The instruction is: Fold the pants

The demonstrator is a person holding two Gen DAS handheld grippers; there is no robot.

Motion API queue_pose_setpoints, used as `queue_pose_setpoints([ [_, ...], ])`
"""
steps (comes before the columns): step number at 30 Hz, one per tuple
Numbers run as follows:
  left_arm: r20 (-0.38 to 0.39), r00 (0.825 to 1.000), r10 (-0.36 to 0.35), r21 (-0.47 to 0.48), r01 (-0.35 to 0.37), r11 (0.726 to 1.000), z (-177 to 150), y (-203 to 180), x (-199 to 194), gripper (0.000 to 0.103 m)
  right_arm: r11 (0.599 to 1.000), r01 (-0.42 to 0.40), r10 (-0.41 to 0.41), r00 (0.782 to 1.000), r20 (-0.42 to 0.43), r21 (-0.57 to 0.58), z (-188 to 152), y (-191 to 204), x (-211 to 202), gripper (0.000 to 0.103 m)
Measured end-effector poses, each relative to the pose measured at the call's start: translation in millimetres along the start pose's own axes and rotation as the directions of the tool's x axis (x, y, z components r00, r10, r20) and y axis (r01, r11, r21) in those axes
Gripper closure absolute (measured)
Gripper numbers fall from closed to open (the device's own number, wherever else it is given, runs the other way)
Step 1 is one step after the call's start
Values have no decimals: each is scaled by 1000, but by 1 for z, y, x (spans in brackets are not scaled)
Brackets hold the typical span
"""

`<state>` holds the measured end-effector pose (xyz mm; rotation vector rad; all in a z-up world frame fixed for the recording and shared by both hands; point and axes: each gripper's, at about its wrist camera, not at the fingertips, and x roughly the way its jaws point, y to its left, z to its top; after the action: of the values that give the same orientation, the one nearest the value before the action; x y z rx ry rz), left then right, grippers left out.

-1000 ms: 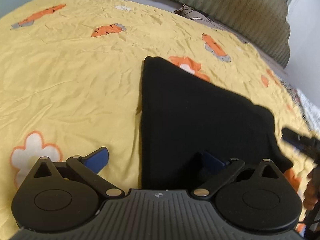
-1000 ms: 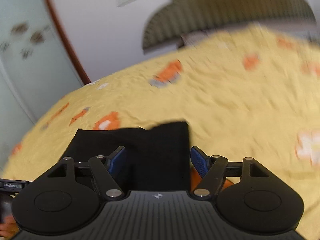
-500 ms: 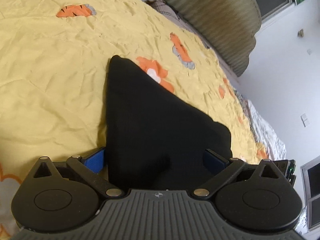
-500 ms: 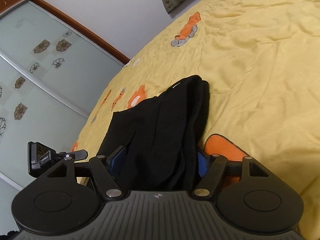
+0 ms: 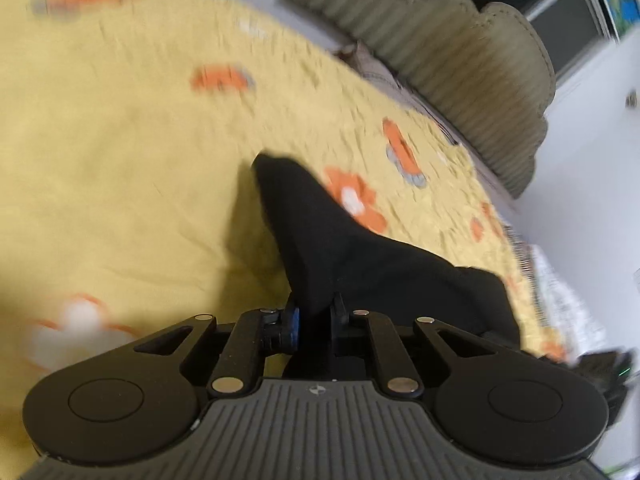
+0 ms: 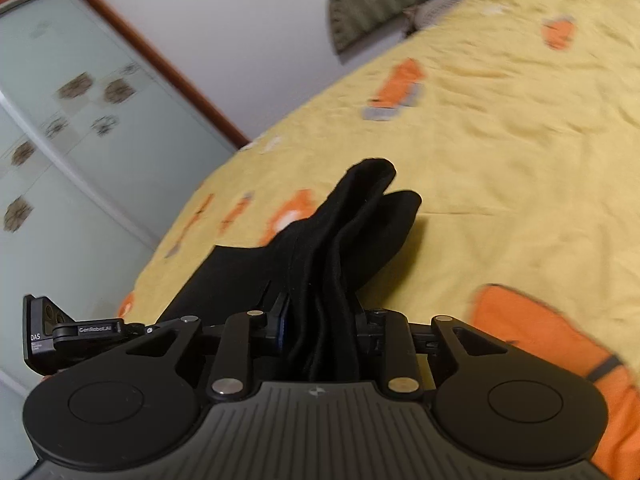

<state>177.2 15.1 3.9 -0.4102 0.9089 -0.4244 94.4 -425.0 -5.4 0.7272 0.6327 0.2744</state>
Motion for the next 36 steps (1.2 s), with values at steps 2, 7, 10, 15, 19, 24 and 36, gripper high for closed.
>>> queue_pose_setpoints([
  [2,40,997,63,66,-66,996,0,-4,-24,89,998,-24,24,1000,-8,-51,-3,23,6,78],
  [7,-11,975,222,163,-218,962,5,6,-29,67,991,42,-48,998,-41,-127,-15,47,35,73],
  [10,-41,948,316,136,-308,942,5,18,-26,58,963,207,-221,973,-65,-174,-21,46,47,46],
  [15,106,928,358,217,-373,902,15,-4,-44,32,853,404,-374,915,153,-329,-22,71,2,44],
  [19,108,963,245,323,-268,908,20,-42,-11,7,848,292,-268,956,117,-442,-10,103,28,44],
  [24,3,939,343,300,-328,896,27,-44,64,14,788,271,-329,944,-6,-553,-12,111,111,46],
  [36,41,916,399,306,-392,868,10,-43,54,13,737,285,-347,938,20,-613,-51,141,91,46],
])
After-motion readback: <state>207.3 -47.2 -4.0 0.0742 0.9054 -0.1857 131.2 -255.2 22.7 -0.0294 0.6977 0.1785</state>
